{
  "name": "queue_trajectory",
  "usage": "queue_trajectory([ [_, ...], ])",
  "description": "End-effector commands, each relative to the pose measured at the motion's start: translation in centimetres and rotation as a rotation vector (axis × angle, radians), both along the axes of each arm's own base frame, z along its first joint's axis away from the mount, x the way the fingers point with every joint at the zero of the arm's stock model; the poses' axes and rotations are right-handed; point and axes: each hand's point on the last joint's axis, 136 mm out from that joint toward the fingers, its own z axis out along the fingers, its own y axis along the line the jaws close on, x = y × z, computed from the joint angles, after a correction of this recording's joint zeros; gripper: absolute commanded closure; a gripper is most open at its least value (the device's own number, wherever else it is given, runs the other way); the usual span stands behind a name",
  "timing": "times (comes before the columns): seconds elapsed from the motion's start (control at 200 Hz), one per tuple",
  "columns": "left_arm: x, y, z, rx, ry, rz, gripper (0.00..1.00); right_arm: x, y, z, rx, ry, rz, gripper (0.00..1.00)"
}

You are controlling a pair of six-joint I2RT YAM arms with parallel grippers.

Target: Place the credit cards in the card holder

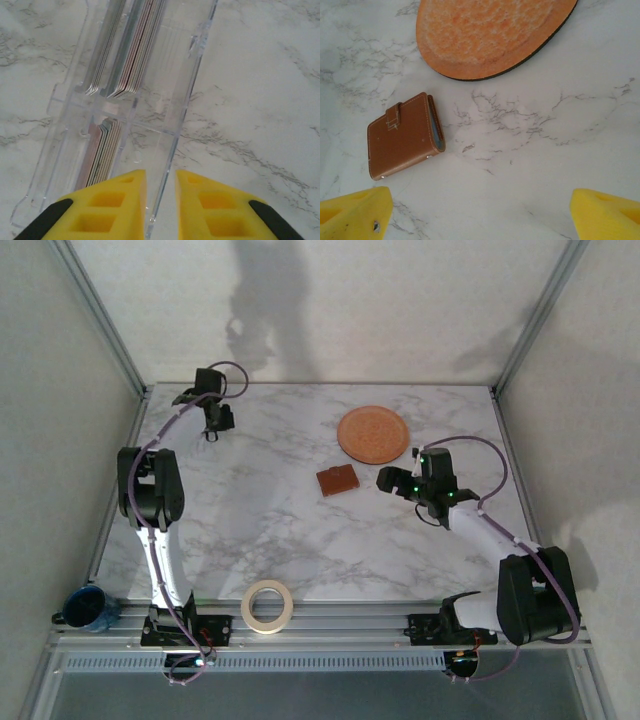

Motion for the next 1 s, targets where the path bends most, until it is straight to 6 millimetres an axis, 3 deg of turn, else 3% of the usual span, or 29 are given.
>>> queue_trajectory([
  [0.0,-1.5,-3.4,0.3,-0.002,0.034,-0.056,0.79,0.3,1.1,0.9,0.029,-0.007,0.032,0.08],
  [0.155,-1.9,-6.0,2.2,-0.02,-0.021,-0.075,0.81,0.4,1.3,0.9,0.027,0.01,0.037,0.08],
  [0.33,-2.5,-7.1,2.0,-0.044,-0.017,-0.072,0.9,0.3,1.6,0.8,0.032,0.019,0.047,0.08],
  [0.581,-3.1,-10.5,2.4,-0.102,-0.03,-0.102,0.91,0.3,1.9,0.8,0.045,0.028,0.052,0.08],
  [0.771,-2.9,-14.3,3.6,-0.205,-0.066,-0.133,0.88,0.1,2.7,1.3,0.087,0.029,0.081,0.08],
  [0.996,-2.4,-18.8,3.9,-0.321,-0.085,-0.189,0.7,-0.4,4.8,2.3,0.116,0.015,0.183,0.09],
])
